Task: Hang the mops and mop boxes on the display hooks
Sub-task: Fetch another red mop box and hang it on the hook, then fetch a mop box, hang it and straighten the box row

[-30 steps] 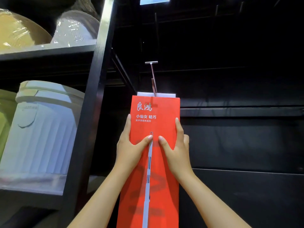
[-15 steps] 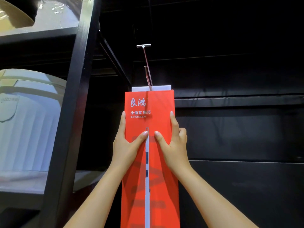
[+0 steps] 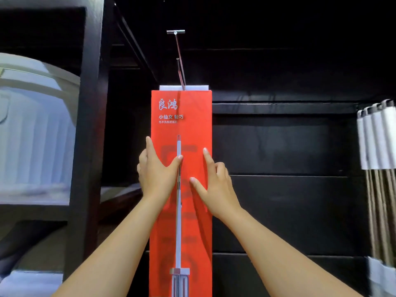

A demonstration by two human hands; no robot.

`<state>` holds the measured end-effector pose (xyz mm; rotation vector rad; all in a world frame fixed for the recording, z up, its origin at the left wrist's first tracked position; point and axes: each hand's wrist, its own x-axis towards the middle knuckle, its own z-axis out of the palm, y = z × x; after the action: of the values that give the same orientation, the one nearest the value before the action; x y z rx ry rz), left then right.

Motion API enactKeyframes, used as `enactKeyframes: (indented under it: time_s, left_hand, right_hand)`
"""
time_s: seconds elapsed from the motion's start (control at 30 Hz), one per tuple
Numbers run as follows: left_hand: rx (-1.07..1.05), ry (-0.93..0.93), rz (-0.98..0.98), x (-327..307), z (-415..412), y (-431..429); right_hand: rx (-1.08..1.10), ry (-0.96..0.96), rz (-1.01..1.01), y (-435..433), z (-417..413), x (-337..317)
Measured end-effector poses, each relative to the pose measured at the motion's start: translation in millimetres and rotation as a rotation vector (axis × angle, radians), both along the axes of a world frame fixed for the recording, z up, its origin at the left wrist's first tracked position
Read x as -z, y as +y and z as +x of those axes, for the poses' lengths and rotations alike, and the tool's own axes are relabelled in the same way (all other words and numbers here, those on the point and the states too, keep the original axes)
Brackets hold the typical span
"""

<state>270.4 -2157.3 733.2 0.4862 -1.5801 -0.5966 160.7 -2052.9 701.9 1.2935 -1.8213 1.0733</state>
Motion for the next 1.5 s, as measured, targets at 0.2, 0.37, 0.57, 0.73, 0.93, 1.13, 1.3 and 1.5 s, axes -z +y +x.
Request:
enactKeyframes:
  time_s: [0.2, 0.37, 0.57, 0.73, 0.93, 1.13, 1.3, 1.5]
  left_hand:
    - [-0.28, -0.24, -0.342, 101.2, 7.4, 27.8]
    - [-0.18, -0.499, -0.423, 215.4, 11.1, 48.3]
    - [0.039, -0.812, -0.436, 336.4, 18.5, 100.0]
    - [0.302, -1.027, -0.455, 421.5, 39.3, 181.1]
    - [0.586, -1.291, -0.634, 522.5, 99.1, 273.5]
    - [0.787, -1.498, -0.759, 597.1, 172.4, 353.6]
    - [0.841, -1.582, -0.77, 617.2, 218.6, 432.5]
    - [0.93, -1.617, -0.828, 637.4, 266.3, 537.1]
  right_hand:
    - [0.249, -0.042, 0.259, 42.8, 3.0, 118.2]
    - [0.573, -0.19, 0.562, 107.1, 18.8, 222.3]
    - [0.79, -0.41, 0.73, 201.0, 53.0, 308.2]
    - [0.934, -0.658, 0.822, 296.1, 114.3, 379.1]
    - [1.021, -0.993, 0.842, 373.7, 221.5, 484.3]
    - [1.066, -1.282, 0.896, 449.5, 336.8, 571.9]
    - [1.18, -1.486, 0.827, 535.9, 412.8, 596.8]
    - [1.365, -1.634, 0.596, 639.9, 478.7, 599.3]
